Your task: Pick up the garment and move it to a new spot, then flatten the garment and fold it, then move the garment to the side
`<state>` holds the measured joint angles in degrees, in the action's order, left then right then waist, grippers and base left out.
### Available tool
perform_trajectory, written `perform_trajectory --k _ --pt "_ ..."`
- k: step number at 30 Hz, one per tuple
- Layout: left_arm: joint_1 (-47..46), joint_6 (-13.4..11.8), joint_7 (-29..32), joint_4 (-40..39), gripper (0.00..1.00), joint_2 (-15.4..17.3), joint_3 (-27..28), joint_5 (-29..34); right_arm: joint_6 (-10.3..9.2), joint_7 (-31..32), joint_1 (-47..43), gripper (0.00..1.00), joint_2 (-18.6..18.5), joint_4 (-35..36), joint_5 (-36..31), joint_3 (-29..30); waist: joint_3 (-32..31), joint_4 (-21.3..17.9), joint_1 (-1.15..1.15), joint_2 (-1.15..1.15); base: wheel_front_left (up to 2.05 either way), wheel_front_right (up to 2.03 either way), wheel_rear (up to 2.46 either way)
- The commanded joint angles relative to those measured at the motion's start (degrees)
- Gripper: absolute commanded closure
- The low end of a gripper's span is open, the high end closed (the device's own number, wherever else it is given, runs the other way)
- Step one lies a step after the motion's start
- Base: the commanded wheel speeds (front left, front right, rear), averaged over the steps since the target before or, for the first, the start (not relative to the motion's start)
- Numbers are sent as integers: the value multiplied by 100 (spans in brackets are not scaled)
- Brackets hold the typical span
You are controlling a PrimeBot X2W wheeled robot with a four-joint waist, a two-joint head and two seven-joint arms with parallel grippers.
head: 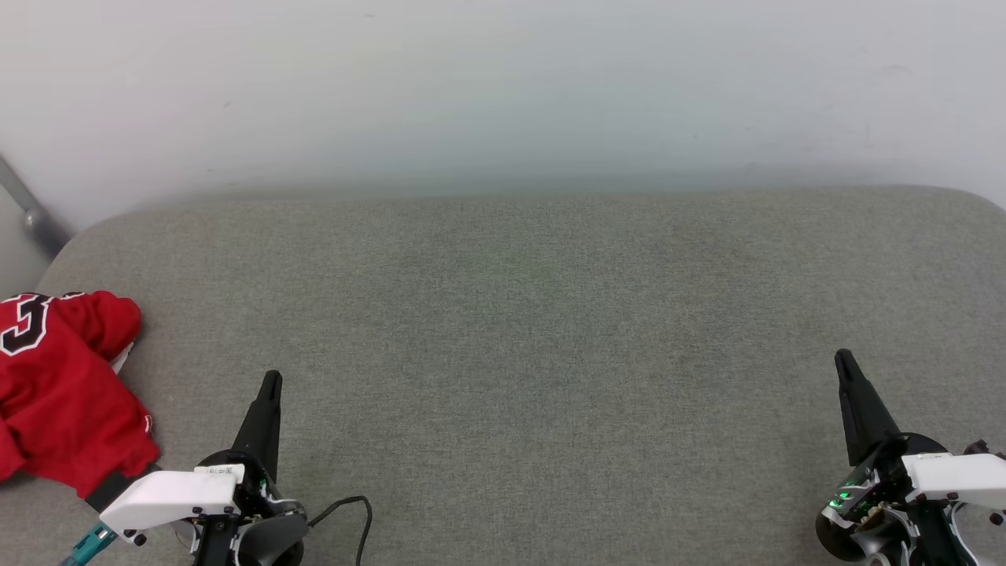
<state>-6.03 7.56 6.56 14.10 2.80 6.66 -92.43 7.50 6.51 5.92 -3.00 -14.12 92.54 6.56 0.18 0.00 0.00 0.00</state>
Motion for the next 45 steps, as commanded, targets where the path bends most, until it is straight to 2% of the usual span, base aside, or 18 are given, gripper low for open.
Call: perform_trajectory --k 1,8,9,22,27,45 --pt "-43 21 13 2 100 -14 13 9 -2 4 69 100 23 -5 -29 -3 0 0 0 0 0 0 0" --pt "-43 21 13 2 100 -14 12 8 -2 3 69 100 23 -5 -28 -3 0 0 0 0 0 0 0" --pt "-1 0 -1 -2 0 0 -3 -1 0 -2 1 0 0 2 -1 -1 0 0 0 0 0 0 0" --pt "-31 -4 -276 -74 0 -4 -385 -17 -1 -281 -86 0 3 99 -77 -178 8 5 0 0 0 0 0" --pt "-74 -4 -429 -143 0 8 -546 163 -1 -427 -89 0 -29 141 -254 -265 10 16 0 0 0 0 0" --pt "-158 -4 -885 -176 0 2 -849 2088 -1 -882 -154 0 -9 291 -2279 -338 -7 69 0 0 0 0 0"
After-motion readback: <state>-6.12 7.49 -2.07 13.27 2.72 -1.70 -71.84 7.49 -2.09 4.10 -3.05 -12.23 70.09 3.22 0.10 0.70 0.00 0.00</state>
